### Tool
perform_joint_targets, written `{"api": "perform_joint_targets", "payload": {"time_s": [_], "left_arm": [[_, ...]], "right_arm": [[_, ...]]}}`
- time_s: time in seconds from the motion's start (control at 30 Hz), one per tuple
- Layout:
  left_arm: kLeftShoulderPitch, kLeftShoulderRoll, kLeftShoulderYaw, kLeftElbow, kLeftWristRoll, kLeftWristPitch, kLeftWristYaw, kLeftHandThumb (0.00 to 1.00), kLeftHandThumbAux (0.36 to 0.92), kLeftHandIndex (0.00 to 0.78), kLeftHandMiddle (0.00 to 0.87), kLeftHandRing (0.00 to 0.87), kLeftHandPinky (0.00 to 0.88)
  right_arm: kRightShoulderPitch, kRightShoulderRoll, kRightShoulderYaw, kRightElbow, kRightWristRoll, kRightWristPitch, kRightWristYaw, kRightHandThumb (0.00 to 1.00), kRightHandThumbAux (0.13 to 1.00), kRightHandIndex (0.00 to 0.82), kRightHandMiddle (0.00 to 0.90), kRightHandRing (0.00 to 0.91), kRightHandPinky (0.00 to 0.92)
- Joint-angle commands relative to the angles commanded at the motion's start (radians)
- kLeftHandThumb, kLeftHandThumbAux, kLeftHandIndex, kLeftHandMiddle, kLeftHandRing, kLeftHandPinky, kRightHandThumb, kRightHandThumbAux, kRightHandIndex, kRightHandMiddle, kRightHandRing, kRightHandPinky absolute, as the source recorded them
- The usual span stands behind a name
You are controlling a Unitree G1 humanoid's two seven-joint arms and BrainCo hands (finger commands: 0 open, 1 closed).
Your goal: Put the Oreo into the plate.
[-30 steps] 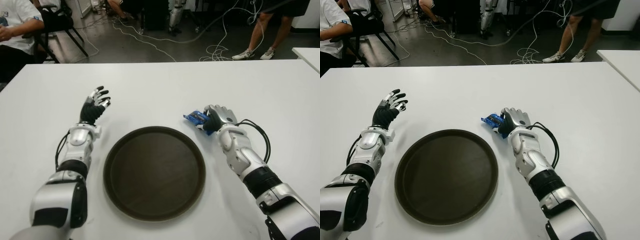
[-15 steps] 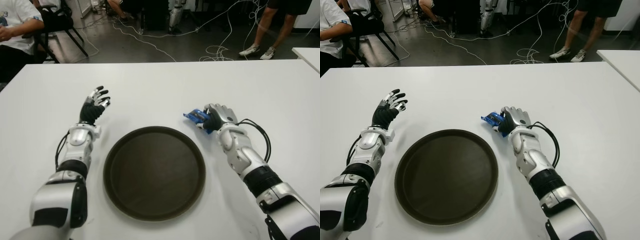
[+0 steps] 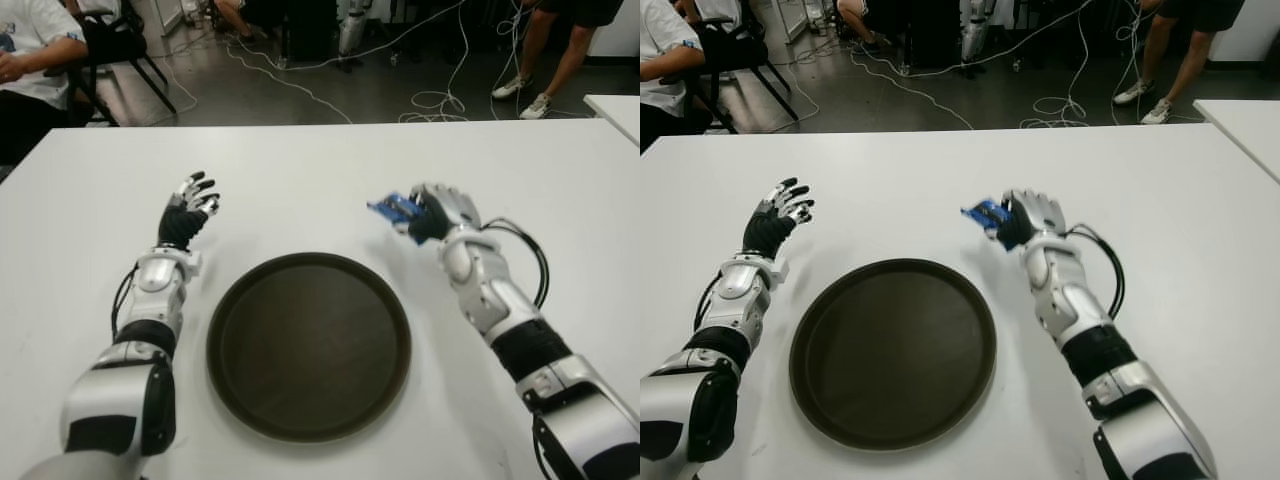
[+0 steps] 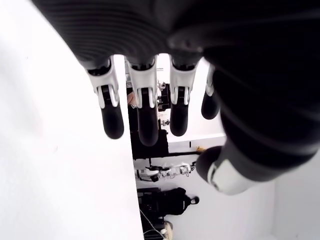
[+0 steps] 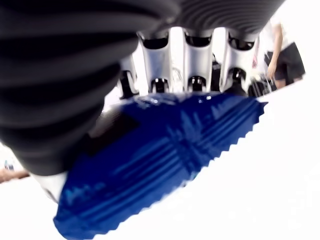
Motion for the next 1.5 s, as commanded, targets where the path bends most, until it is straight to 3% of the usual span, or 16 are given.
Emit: {"api": "perform_joint_targets", "payload": {"time_s": [0.5,0.83,0.97,1.17,1.5], "left_arm": [[0.0,0.003,-0.016,-0.001,0.018,0.002,0.016,0.162,0.723,0.106,0.178,0.18,0.189],[0.0,-0.004,-0.013,-0.004,0.009,0.006,0.019,0.162,0.718,0.107,0.184,0.186,0.198],[-0.001,-0.005,-0.013,-0.003,0.009,0.01,0.025,0.161,0.727,0.111,0.184,0.188,0.202],[-0.002,-0.007,-0.014,-0.002,0.011,0.01,0.032,0.153,0.727,0.105,0.178,0.184,0.198],[-0.003,-0.007,-0.019,-0.002,0.018,0.01,0.037,0.142,0.717,0.109,0.182,0.186,0.199]], "right_arm": [[0.04,-0.002,-0.049,-0.108,0.011,0.0,-0.006,0.688,0.734,0.43,0.711,0.718,0.701],[0.061,0.001,-0.044,-0.142,0.005,-0.01,-0.003,0.687,0.733,0.432,0.715,0.724,0.707],[0.083,0.022,-0.018,-0.159,-0.01,-0.01,-0.01,0.687,0.733,0.433,0.721,0.731,0.713],[0.152,0.074,0.092,-0.229,-0.053,-0.021,0.004,0.69,0.732,0.433,0.734,0.741,0.726],[0.172,0.06,0.188,-0.265,-0.084,-0.091,0.086,0.691,0.732,0.43,0.705,0.712,0.697]]}}
